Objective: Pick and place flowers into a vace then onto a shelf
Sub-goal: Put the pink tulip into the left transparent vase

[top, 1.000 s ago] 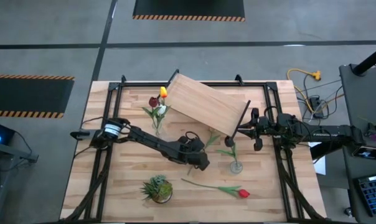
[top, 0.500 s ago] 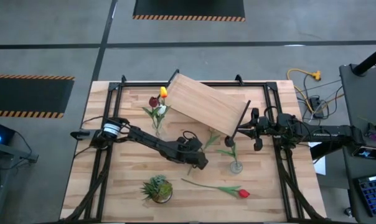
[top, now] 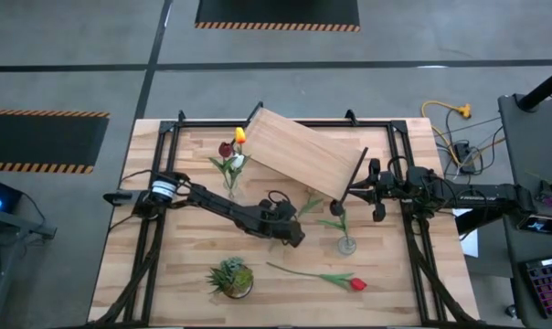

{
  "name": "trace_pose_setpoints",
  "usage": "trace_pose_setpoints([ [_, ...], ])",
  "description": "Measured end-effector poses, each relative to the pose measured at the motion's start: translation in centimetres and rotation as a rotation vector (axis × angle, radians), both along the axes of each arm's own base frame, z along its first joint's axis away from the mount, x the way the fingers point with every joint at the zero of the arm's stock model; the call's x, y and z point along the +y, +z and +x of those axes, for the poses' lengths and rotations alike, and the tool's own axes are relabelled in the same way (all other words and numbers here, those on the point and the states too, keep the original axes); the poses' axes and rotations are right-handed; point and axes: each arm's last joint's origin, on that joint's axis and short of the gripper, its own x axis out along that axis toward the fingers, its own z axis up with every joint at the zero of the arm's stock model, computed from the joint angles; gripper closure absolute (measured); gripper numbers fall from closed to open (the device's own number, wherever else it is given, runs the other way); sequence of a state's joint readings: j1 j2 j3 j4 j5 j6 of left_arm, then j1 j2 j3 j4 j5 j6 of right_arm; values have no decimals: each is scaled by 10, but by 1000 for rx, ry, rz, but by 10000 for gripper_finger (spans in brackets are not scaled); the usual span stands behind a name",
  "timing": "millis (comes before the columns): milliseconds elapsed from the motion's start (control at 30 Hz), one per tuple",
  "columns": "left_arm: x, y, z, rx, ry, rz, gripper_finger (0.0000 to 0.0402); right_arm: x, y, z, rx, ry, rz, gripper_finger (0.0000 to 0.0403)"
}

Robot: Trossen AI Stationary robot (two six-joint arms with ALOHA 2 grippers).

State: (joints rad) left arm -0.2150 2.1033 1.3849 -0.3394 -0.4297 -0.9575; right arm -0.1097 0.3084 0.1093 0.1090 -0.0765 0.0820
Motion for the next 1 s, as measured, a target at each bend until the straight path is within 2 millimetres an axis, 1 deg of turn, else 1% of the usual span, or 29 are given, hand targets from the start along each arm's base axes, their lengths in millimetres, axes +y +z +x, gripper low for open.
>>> trace_pose_setpoints([
  [200,4,-2,-4,70,-6,-7,357,0,0,0,0,1,-5,346],
  [333,8,-1,-5,107,-59,-31,389,0,0,0,0,0,-5,346],
  [400,11,-1,-5,120,-83,-35,397,0,0,0,0,0,-5,346],
  [500,14,5,-7,133,-130,-33,400,0,0,0,0,0,-4,346],
  [667,13,28,-19,185,-247,-60,401,0,0,0,0,0,-4,346],
  [833,17,67,-40,209,-251,-56,401,0,0,0,0,0,-6,346],
  [900,19,79,-47,208,-255,-49,401,0,0,0,0,0,-6,346],
  [1000,18,103,-55,148,-311,-17,401,0,0,0,0,0,-6,346],
])
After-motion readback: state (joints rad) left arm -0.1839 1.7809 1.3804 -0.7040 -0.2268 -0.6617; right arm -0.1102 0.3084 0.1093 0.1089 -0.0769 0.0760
